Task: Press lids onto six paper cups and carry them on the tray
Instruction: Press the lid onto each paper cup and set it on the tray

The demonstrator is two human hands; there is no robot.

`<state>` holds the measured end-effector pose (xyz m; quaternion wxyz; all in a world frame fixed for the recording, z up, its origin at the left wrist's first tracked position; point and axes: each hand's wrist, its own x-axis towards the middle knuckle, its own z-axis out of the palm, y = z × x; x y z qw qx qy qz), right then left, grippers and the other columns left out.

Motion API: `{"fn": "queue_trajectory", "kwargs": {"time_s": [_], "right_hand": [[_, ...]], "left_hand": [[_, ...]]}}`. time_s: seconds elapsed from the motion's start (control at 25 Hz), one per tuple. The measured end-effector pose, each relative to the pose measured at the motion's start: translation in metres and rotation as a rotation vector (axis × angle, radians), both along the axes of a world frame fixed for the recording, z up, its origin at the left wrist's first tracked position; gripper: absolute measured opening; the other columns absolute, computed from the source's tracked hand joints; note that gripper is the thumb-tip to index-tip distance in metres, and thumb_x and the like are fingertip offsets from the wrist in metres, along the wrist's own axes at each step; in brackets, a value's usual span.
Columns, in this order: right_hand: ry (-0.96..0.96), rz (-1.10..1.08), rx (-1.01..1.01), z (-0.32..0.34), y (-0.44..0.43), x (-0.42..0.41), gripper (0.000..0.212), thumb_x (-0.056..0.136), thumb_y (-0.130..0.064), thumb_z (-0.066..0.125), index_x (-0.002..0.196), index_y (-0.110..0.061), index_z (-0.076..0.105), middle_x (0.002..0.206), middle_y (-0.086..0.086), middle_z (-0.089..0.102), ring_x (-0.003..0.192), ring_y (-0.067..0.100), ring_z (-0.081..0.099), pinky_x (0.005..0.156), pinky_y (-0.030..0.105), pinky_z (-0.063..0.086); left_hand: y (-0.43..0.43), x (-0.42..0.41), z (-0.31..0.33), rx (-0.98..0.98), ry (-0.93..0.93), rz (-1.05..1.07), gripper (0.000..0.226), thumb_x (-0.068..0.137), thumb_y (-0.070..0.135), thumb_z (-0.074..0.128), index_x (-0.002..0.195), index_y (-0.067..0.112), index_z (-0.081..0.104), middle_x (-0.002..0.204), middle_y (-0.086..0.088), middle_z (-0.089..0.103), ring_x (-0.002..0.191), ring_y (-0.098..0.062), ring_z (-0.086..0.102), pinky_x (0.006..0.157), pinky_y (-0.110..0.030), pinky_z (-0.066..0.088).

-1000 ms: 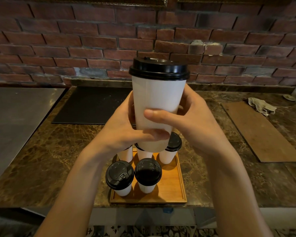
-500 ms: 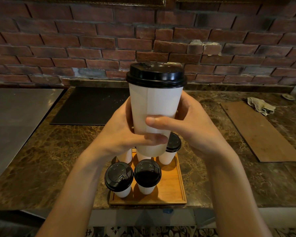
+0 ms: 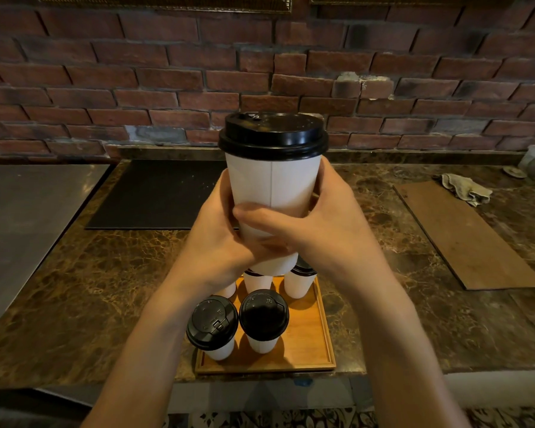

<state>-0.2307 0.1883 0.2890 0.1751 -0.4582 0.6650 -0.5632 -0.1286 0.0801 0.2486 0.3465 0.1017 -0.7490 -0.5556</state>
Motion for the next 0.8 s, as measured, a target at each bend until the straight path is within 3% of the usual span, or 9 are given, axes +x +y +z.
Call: {"fn": "queue_trajectory", "kwargs": {"time_s": [0.16, 0.32, 0.52, 0.68, 0.8], "right_hand": [[0.05, -0.095, 0.012, -0.001, -0.001, 0.005, 0.085, 0.059, -0.053, 0.082, 0.133, -0.032, 0.046, 0.117, -0.017, 0.059, 0.109, 0.001, 0.055, 0.087, 0.035, 0.055], [0.087, -0.151, 0.008, -0.004, -0.001, 0.009, 0.086, 0.06, -0.056, 0.081, 0.133, -0.031, 0.045, 0.115, -0.019, 0.059, 0.108, -0.001, 0.055, 0.088, 0.035, 0.055], [0.063, -0.127, -0.019, 0.0, 0.0, 0.006, 0.085, 0.055, -0.059, 0.079, 0.13, -0.032, 0.049, 0.115, -0.02, 0.06, 0.107, -0.004, 0.055, 0.086, 0.031, 0.056], [0.002, -0.028, -0.038, 0.002, 0.003, 0.0, 0.077, 0.06, -0.048, 0.085, 0.127, -0.032, 0.052, 0.115, -0.019, 0.062, 0.106, -0.006, 0.056, 0.084, 0.024, 0.055], [-0.062, 0.046, -0.039, 0.001, 0.004, -0.004, 0.074, 0.063, -0.039, 0.088, 0.127, -0.031, 0.053, 0.116, -0.016, 0.064, 0.108, -0.002, 0.058, 0.085, 0.029, 0.057]], "left_hand": [[0.003, -0.004, -0.002, -0.019, 0.015, 0.045, 0.08, 0.063, 0.014, 0.073, 0.135, 0.014, 0.037, 0.1, 0.032, 0.064, 0.095, 0.01, 0.062, 0.073, -0.006, 0.048], [0.005, -0.004, 0.002, 0.004, 0.041, 0.016, 0.078, 0.058, 0.026, 0.08, 0.125, 0.034, 0.042, 0.116, 0.03, 0.059, 0.113, 0.002, 0.056, 0.082, -0.01, 0.048], [0.002, -0.003, 0.004, 0.041, 0.037, -0.015, 0.08, 0.054, 0.024, 0.084, 0.121, 0.04, 0.044, 0.116, 0.029, 0.06, 0.114, 0.001, 0.057, 0.082, -0.013, 0.05], [-0.002, 0.003, 0.007, -0.026, -0.034, -0.039, 0.088, 0.046, 0.025, 0.09, 0.119, 0.039, 0.044, 0.112, 0.033, 0.059, 0.111, 0.007, 0.055, 0.077, -0.006, 0.047], [-0.006, 0.005, 0.009, -0.04, -0.073, -0.071, 0.082, 0.048, 0.033, 0.083, 0.12, 0.039, 0.044, 0.113, 0.032, 0.059, 0.112, 0.005, 0.055, 0.079, -0.007, 0.047]]}}
